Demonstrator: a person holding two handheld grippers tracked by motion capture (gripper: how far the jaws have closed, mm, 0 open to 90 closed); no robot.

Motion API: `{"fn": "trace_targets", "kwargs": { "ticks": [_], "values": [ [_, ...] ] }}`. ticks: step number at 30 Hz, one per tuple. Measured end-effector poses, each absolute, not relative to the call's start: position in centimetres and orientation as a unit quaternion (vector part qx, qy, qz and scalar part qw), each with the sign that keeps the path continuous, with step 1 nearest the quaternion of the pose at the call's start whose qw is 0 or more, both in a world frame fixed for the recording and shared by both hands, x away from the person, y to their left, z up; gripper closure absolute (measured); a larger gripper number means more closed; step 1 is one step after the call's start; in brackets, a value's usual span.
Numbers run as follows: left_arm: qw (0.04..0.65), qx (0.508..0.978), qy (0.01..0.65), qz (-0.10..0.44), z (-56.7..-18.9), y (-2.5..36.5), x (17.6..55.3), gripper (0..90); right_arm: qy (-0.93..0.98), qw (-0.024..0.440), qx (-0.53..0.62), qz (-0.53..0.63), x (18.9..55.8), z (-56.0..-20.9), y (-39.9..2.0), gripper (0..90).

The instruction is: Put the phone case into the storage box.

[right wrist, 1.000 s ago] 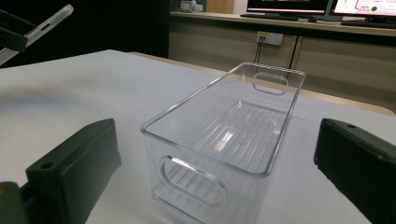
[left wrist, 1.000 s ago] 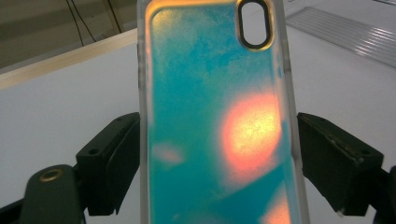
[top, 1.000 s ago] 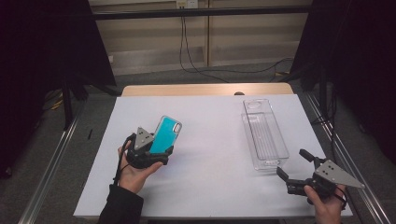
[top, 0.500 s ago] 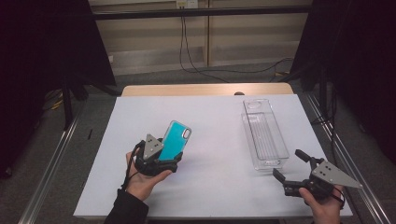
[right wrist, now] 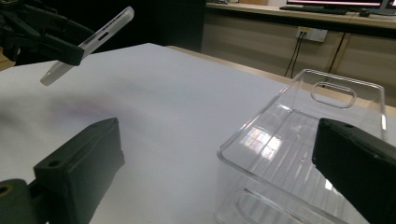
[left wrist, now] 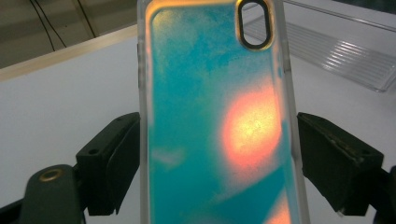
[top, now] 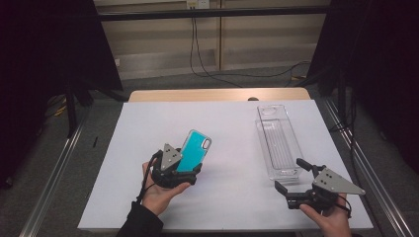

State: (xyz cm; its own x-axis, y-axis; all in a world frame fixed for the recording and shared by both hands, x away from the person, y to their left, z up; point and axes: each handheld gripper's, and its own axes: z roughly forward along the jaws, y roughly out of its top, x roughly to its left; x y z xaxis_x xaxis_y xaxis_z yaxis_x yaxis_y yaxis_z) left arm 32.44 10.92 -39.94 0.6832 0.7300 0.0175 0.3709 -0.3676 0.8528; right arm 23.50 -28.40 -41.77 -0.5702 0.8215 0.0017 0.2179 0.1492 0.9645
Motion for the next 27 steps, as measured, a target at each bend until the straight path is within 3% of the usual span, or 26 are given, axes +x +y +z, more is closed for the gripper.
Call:
{"fn": "trace_targets", "kwargs": {
  "ticks": [15, 27],
  "values": [
    [0.446, 0.809, 0.328, 0.196, -40.2, 8.4, 32.0, 17.0, 0.716, 0.236, 0.354, 0.554, 25.4, -41.3, -25.2, 6.3],
    [0.444, 0.813, 0.319, 0.203, -40.3, 6.6, 32.1, 17.0, 0.712, 0.236, 0.349, 0.562, 26.9, -40.1, -23.1, 7.2]
  ]
}}
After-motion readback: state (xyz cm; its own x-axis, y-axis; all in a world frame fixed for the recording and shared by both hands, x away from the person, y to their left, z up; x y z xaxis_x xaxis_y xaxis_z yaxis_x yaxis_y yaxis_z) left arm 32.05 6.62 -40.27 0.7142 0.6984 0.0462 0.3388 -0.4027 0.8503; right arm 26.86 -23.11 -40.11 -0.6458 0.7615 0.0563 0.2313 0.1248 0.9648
